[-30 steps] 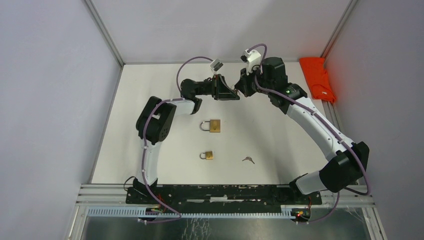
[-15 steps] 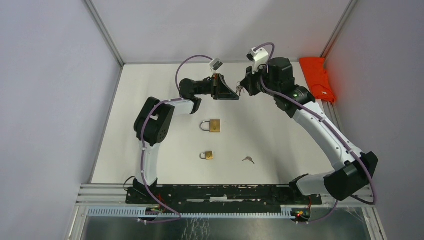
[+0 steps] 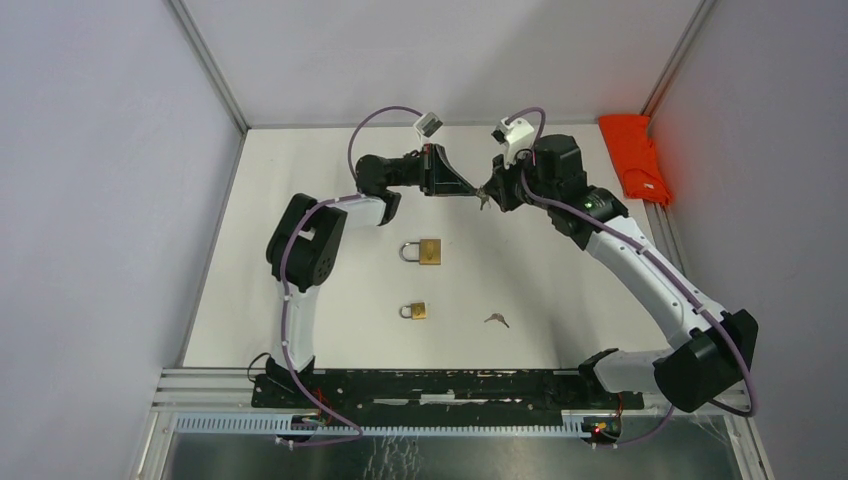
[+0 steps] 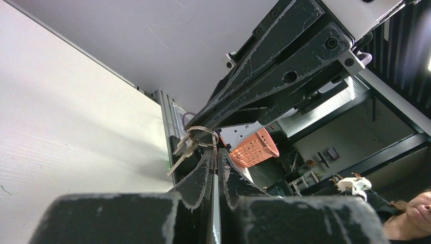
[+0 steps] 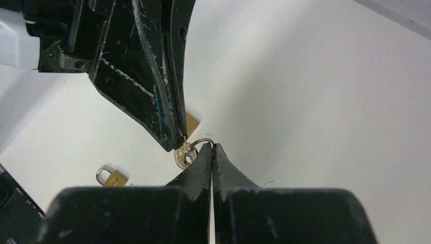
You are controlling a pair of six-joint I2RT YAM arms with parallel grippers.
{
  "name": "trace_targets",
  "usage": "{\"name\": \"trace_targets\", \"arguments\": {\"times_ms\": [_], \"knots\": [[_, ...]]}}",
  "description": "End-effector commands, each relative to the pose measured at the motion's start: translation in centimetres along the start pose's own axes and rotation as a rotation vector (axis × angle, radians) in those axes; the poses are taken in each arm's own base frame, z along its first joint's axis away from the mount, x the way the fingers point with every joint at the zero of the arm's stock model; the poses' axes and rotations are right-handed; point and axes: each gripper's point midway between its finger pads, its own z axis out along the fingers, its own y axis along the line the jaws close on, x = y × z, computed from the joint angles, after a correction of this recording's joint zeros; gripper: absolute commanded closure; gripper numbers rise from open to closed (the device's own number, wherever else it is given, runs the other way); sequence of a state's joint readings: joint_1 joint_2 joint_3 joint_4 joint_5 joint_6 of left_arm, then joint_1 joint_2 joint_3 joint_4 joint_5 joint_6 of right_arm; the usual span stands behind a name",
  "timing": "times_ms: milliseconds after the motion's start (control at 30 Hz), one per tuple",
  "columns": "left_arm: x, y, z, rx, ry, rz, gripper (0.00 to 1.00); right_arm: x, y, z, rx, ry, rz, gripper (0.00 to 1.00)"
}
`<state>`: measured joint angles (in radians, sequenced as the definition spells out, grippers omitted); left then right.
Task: Unlock with the key
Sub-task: Pick up the key from the center of the board.
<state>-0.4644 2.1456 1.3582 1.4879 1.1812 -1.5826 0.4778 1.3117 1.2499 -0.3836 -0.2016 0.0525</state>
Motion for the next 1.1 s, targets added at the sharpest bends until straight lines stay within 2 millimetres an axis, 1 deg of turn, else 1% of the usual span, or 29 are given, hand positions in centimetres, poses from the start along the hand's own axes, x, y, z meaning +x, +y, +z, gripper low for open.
{"name": "trace_targets", "arguments": {"times_ms": [0,100,200,233,267,333,400,433,633,767,900,967,1067], "knots": [[-0.5,-6.3,0.1,0.125,0.036,0.304,0.93,-0.8,0.7,-1.2,-0.017,-0.044,0.004,1.00],[-0.5,-6.6,-0.2,0.118,0.053,0.323,0.95,-0.8,0.7,-1.5,-0.014,-0.051,0.000,1.00],[-0.4,-6.4,-0.4,0.114,0.051,0.327,0.96,-1.2,0.4,-1.7,0.006,-0.068,0.004,1.00],[-0.4,-6.3,-0.4,0.114,0.046,0.323,0.96,-1.3,0.4,-1.8,0.010,-0.072,0.007,0.98],[-0.5,-6.2,-0.4,0.112,0.039,0.314,0.96,-1.4,0.2,-1.9,0.023,-0.076,0.011,0.91],[-0.7,-6.0,-0.5,0.111,0.031,0.306,0.97,-1.4,0.0,-2.1,0.035,-0.080,0.012,0.58],[-0.8,-6.0,-0.5,0.111,0.031,0.309,0.97,-1.4,-0.1,-2.4,0.044,-0.101,0.011,0.43],[-0.9,-6.2,-0.6,0.111,0.030,0.313,0.97,-1.3,-0.2,-2.6,0.052,-0.114,0.014,0.40],[-1.7,-6.9,-1.1,0.106,0.017,0.342,0.97,-2.1,0.9,-4.2,0.007,-0.232,0.019,0.41],[-1.7,-6.8,-1.1,0.104,0.012,0.336,0.97,-2.9,2.4,-4.9,-0.088,-0.337,0.053,0.46],[-1.7,-7.1,-1.1,0.106,0.005,0.328,0.98,-3.1,3.5,-4.8,-0.202,-0.410,0.134,0.52],[-1.6,-7.4,-1.1,0.107,0.003,0.335,0.98,-2.9,3.8,-4.5,-0.265,-0.438,0.190,0.55],[-1.6,-8.1,-1.1,0.110,0.004,0.349,0.98,-2.9,3.8,-4.5,-0.325,-0.491,0.240,0.58]]}}
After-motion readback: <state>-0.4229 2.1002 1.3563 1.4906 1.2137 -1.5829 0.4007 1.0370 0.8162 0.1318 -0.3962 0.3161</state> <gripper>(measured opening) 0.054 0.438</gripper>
